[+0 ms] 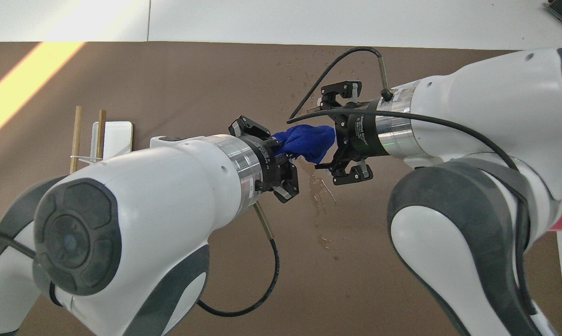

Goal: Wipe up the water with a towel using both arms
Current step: 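Hold the towel with the left gripper while the right gripper grasps it, then pull the towel away with the right gripper while the left gripper releases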

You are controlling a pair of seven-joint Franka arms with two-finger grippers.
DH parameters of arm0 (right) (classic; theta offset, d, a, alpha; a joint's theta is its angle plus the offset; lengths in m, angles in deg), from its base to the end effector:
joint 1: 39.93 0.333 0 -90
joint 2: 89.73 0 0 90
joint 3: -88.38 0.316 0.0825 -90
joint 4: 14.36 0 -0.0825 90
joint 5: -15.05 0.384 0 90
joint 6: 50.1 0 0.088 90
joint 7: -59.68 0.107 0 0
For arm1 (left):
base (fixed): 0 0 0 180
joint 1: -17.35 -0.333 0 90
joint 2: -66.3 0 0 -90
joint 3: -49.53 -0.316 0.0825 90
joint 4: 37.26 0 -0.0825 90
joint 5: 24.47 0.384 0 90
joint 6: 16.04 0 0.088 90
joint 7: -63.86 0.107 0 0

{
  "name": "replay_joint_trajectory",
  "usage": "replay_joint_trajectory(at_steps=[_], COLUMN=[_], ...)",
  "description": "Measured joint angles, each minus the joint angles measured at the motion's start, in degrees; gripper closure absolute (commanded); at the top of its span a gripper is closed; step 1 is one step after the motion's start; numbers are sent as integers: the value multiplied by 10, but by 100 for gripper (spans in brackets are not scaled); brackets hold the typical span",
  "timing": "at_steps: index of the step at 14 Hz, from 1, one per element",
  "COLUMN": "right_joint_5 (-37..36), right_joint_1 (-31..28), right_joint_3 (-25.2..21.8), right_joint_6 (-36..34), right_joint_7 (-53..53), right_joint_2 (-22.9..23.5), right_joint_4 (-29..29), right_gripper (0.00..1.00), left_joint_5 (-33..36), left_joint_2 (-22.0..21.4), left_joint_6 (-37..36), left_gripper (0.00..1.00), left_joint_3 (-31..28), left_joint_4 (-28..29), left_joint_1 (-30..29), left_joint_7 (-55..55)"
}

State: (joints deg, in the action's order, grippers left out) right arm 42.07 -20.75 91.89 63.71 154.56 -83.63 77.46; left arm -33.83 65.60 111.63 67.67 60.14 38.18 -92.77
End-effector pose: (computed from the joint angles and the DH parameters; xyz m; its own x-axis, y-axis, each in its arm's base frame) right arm 0.5638 0.2644 0.5955 0.2024 -0.8572 -0.4736 -0.9739 -0.1253 -0.1895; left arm 0.4629 -0.3824 0.6407 -0.4274 0.7343 -0.5274 0.8449 0.5320 0.0560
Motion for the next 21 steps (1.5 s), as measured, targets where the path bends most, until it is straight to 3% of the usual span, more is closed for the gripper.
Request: replay_joint_trajectory(at_steps=[1,3,4,9,10,11,12,17,21], right_joint_5=[0,1,2,5,5,5,5,5,4], right_joint_1=[4,8,9,11,11,11,11,9,2], right_joint_3=[0,0,0,0,0,0,-1,-3,-7], right_joint_6=[0,0,0,0,0,1,3,29,86], right_joint_7=[3,3,3,11,13,13,13,13,13], right_joint_2=[3,5,5,5,5,5,5,6,15], right_joint_4=[0,0,0,0,0,0,0,1,2], right_gripper=[33,81,100,100,100,100,100,100,100], left_joint_5=[0,2,4,12,14,15,17,22,32], left_joint_2=[0,0,0,0,0,0,0,0,0], left_joint_6=[3,11,14,16,16,16,16,-2,-39], left_gripper=[100,100,100,100,62,35,0,0,0], left_joint_3=[0,0,0,-1,-1,-1,-1,-12,-16], left_joint_4=[0,0,0,1,1,1,0,1,1], left_joint_1=[2,9,11,12,13,13,13,5,-42], left_joint_7=[0,-5,-8,-8,-8,-8,-8,-2,19])
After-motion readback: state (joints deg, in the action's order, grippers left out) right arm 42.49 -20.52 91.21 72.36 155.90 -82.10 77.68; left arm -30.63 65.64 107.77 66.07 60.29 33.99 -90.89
